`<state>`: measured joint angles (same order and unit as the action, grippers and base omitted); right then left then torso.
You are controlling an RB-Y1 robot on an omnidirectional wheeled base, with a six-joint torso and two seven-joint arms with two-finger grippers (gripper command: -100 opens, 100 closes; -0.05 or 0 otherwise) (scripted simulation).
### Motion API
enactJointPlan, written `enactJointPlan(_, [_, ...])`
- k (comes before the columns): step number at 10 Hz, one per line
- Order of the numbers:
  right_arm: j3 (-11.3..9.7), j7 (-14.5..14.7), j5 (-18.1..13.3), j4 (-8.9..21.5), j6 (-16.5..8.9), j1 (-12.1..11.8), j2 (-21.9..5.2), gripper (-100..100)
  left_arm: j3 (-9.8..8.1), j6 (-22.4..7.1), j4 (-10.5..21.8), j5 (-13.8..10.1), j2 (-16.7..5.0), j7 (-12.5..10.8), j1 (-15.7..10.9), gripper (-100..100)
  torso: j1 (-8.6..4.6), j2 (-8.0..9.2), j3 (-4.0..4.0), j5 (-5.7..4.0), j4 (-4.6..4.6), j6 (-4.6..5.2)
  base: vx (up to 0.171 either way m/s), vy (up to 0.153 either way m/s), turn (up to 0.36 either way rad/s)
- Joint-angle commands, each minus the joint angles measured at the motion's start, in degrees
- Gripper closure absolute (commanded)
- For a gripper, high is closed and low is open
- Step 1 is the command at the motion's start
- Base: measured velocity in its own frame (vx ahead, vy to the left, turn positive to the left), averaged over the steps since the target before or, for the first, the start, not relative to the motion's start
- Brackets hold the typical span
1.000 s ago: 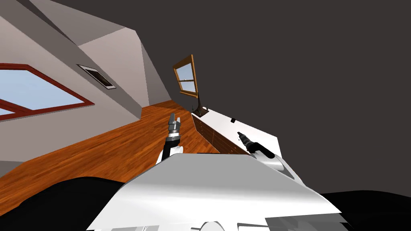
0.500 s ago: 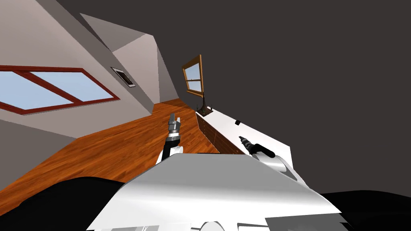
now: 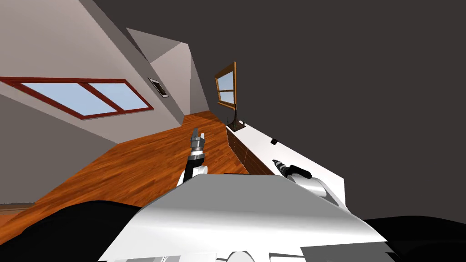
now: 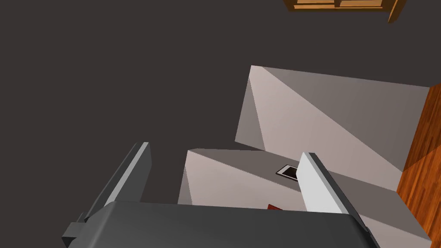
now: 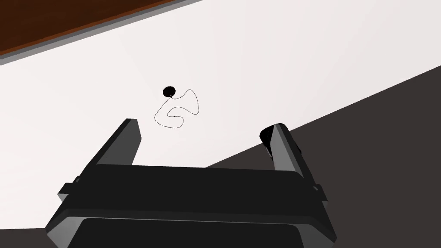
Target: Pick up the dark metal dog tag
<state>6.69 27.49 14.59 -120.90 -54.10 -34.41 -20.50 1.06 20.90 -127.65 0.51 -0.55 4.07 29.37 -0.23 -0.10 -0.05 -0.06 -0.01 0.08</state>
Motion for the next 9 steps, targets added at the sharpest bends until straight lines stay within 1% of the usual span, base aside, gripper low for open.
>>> enactJointPlan(1, [0.8, 1.3, 0.8, 0.7, -2.9, -0.4, -0.1, -100, 0.00, 0.0, 0.0, 0.0, 0.0, 0.0, 0.0, 0, 0.00, 0.00, 0.00, 0.00, 0.00, 0.00, -0.015, -0.048, 0.351])
enactJointPlan(2, [1.4, 2.4, 1.4, 1.4, -4.7, -0.6, -0.1, -100, 0.01, 0.0, 0.0, 0.0, 0.0, 0.0, 0.0, 0, -0.01, -0.01, 0.00, 0.00, 0.00, -0.05, -0.022, -0.072, 0.451])
enactJointPlan(3, [1.4, 2.4, 1.4, 1.4, -5.7, -0.6, -0.1, -100, 0.00, 0.0, 0.0, 0.0, 0.0, 0.0, 0.0, 0, -0.09, 0.01, 0.00, -0.02, 0.00, -0.04, -0.022, -0.069, 0.126])
enactJointPlan(4, [2.0, 3.4, 1.9, 2.2, -7.6, -0.7, -0.1, -100, -0.01, 0.0, 0.0, 0.0, 0.0, 0.0, 0.0, 0, -0.08, 0.01, 0.01, -0.02, 0.00, 0.03, -0.024, -0.068, 0.205])
enactJointPlan(5, [2.0, 3.4, 1.9, 2.2, -7.8, -0.7, -0.1, -100, 0.00, 0.0, 0.0, 0.0, 0.0, 0.0, 0.0, 0, -0.08, 0.02, 0.01, -0.02, 0.00, -0.01, -0.015, -0.051, 0.164])
enactJointPlan(6, [2.6, 4.4, 2.4, 2.9, -9.9, -0.8, -0.2, -100, 0.00, 0.0, 0.0, 0.0, 0.0, 0.0, 0.0, 0, -0.02, -0.02, -0.01, -0.01, 0.00, 0.01, -0.009, -0.039, 0.257])
enactJointPlan(7, [3.1, 5.3, 2.8, 3.6, -11.3, -1.0, -0.2, -100, 0.00, 0.0, 0.0, 0.0, 0.0, 0.0, 0.0, 0, 0.01, -0.04, -0.02, 0.00, -0.01, -0.01, -0.021, -0.062, 0.356])
enactJointPlan(8, [3.1, 5.3, 2.8, 3.6, -11.7, -1.0, -0.2, -100, 0.00, 0.0, 0.0, 0.0, 0.0, 0.0, 0.0, 0, -0.06, -0.03, -0.02, -0.01, -0.01, -0.03, -0.017, -0.059, 0.169])
enactJointPlan(9, [3.6, 6.1, 3.2, 4.2, -13.3, -1.1, -0.3, -100, -0.01, 0.0, 0.0, 0.0, 0.0, 0.0, 0.0, 0, -0.05, -0.04, -0.02, -0.01, -0.01, 0.02, -0.018, -0.050, 0.232])
